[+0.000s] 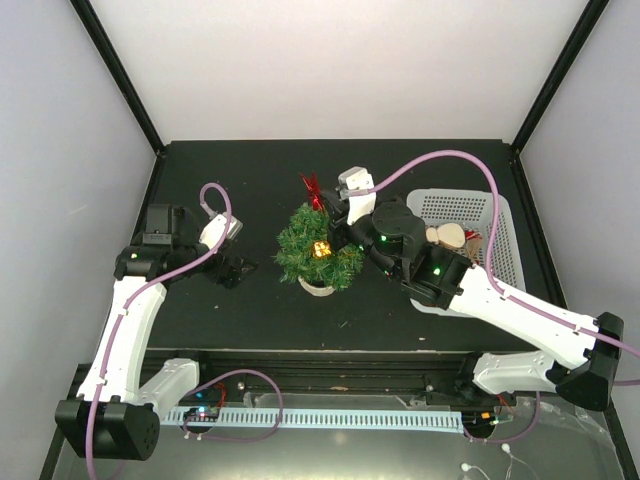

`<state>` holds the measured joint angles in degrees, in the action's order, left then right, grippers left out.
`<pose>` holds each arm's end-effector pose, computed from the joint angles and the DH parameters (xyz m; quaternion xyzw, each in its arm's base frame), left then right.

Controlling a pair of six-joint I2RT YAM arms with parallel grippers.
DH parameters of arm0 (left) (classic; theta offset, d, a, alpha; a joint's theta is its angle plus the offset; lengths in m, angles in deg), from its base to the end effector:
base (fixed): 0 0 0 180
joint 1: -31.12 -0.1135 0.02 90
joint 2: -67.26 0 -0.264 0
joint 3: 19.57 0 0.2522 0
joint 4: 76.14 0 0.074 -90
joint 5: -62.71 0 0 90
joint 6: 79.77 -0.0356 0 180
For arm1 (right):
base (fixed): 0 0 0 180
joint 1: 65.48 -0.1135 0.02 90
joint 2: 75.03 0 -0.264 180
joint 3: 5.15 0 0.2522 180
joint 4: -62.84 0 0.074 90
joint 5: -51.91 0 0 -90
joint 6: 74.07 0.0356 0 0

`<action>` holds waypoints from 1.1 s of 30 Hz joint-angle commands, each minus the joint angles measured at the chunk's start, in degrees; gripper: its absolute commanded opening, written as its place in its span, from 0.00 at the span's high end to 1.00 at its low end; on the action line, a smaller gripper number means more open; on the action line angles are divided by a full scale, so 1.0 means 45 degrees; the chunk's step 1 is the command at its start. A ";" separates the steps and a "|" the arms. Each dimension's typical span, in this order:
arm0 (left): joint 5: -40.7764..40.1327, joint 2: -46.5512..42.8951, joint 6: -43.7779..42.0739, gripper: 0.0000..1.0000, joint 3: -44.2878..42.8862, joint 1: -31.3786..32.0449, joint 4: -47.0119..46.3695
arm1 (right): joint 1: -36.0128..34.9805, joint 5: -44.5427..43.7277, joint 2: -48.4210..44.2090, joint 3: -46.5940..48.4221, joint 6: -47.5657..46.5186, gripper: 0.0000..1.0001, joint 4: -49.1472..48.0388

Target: Decorate the small christmas tree

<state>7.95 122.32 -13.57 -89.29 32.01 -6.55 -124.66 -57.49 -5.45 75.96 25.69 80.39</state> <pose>0.1717 -0.0232 0.3094 0.2834 0.8683 -0.2259 0.3388 0.1546 0.2361 0.4000 -0.2039 0.7127 0.2700 0.6145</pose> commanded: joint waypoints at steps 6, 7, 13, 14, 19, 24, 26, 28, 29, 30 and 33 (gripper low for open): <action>0.0233 -0.0114 0.0131 0.01 0.0047 0.0069 -0.0220 | -0.0085 -0.0273 -0.0226 0.0012 0.0182 0.99 -0.0209; 0.0224 -0.0109 0.0133 0.01 0.0043 0.0066 -0.0220 | -0.0083 -0.0261 -0.0206 0.0003 0.0210 0.99 -0.0182; 0.0230 -0.0119 0.0131 0.01 0.0051 0.0077 -0.0221 | -0.0090 -0.0251 -0.0184 -0.0253 0.0403 0.99 -0.0131; 0.0219 -0.0120 0.0140 0.01 0.0053 0.0074 -0.0210 | -0.0091 -0.0237 -0.0189 -0.0288 0.0418 0.99 -0.0104; 0.0238 -0.0111 0.0136 0.01 0.0054 0.0086 -0.0236 | -0.0089 -0.0240 -0.0256 -0.0552 0.0529 0.99 0.0014; 0.0233 -0.0109 0.0131 0.01 0.0073 0.0076 -0.0239 | -0.0080 -0.0274 -0.0345 -0.0764 0.0622 0.99 0.0006; 0.0233 -0.0117 0.0133 0.01 0.0072 0.0076 -0.0240 | -0.0091 -0.0262 -0.0349 -0.0805 0.0623 0.99 0.0017; 0.0217 -0.0109 0.0131 0.01 0.0056 0.0072 -0.0239 | -0.0084 -0.0246 -0.0341 -0.0836 0.0624 0.99 0.0011; 0.0215 -0.0109 0.0145 0.01 0.0066 0.0076 -0.0239 | -0.0083 -0.0246 -0.0340 -0.0842 0.0619 0.99 0.0016; 0.0220 -0.0128 0.0159 0.01 0.0060 0.0077 -0.0239 | -0.0086 -0.0246 -0.0332 -0.0860 0.0631 0.99 0.0012; 0.0213 -0.0145 0.0150 0.01 0.0073 0.0077 -0.0244 | -0.0088 -0.0248 -0.0330 -0.0904 0.0661 0.99 -0.0022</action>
<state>7.95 122.35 -13.57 -89.01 32.01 -6.79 -124.66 -57.53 -6.08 72.95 28.03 80.34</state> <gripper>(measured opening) 0.990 0.018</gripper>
